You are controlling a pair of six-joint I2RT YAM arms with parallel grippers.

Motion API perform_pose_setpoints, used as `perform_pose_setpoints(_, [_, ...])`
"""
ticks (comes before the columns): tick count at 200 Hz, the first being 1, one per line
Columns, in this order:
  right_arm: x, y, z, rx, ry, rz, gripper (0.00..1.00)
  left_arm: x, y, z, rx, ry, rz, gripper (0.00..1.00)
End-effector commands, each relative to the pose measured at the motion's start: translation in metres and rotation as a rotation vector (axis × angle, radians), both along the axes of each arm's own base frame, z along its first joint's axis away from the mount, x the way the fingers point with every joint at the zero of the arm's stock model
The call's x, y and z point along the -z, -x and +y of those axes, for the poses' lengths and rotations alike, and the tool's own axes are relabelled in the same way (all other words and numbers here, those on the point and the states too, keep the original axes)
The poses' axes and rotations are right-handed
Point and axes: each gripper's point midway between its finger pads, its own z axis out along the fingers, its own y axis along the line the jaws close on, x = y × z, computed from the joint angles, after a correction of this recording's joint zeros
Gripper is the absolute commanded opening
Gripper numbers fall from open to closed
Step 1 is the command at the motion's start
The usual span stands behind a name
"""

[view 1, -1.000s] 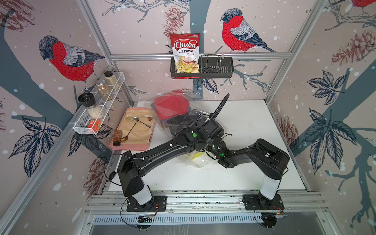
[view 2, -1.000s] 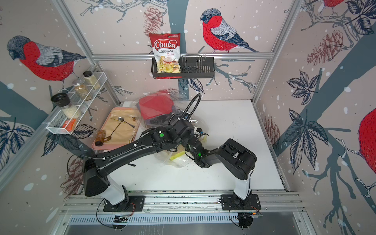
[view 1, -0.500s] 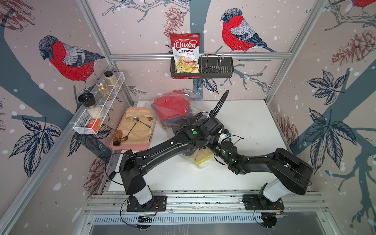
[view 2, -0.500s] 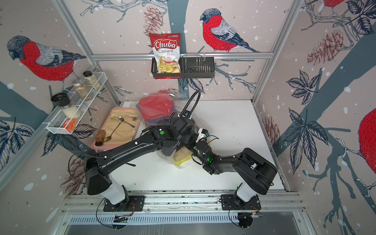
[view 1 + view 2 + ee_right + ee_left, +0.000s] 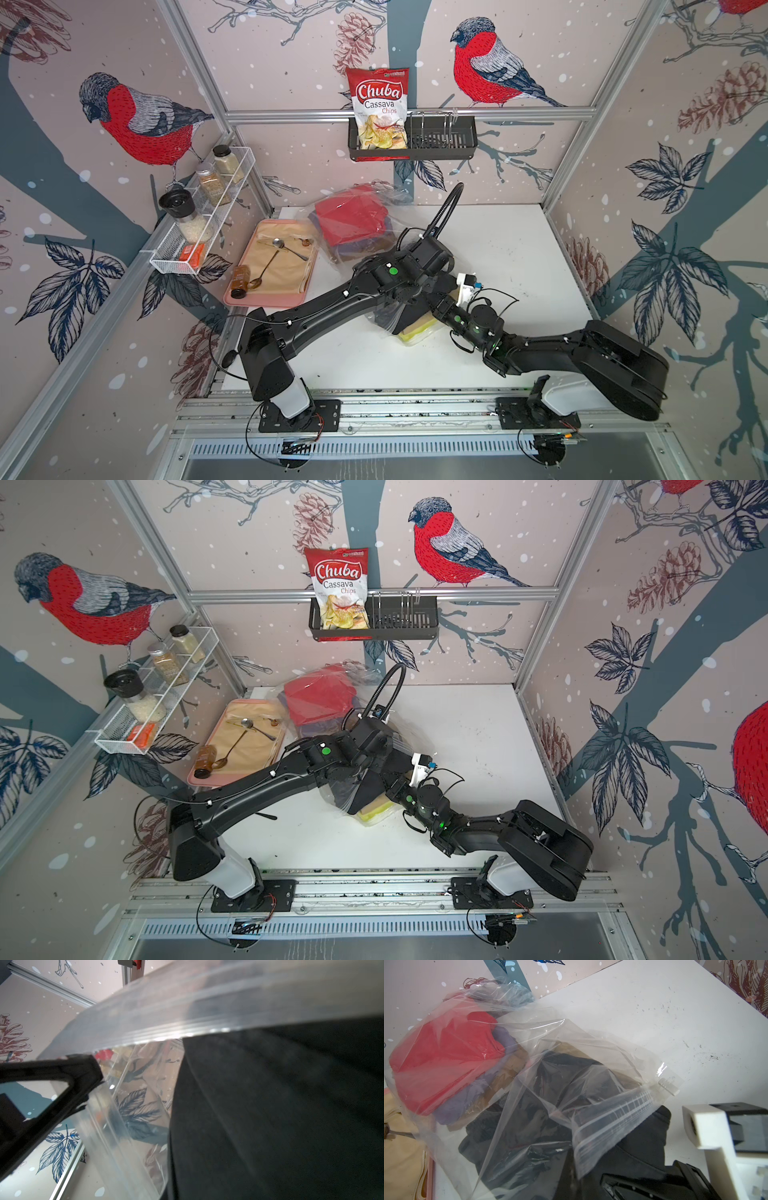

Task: Take the trousers out of the vacuum bag
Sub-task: Take out the trousers from the vacuum bag.

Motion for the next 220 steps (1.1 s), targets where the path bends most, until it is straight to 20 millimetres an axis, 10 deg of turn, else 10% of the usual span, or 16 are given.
perform_pose_setpoints(1, [-0.024, 0.013, -0.004, -0.033, -0.073, -0.075, 0.03, -0.009, -0.005, -0.003, -0.007, 0.042, -0.028, 0.00])
perform_pose_setpoints(109, [0.013, 0.032, -0.039, -0.007, 0.050, 0.029, 0.11, 0.002, -0.003, -0.009, 0.016, 0.048, -0.011, 0.00])
perform_pose_setpoints(220, [0.017, 0.041, -0.028, -0.061, -0.116, 0.054, 0.57, 0.015, -0.001, -0.013, 0.030, 0.050, 0.015, 0.00])
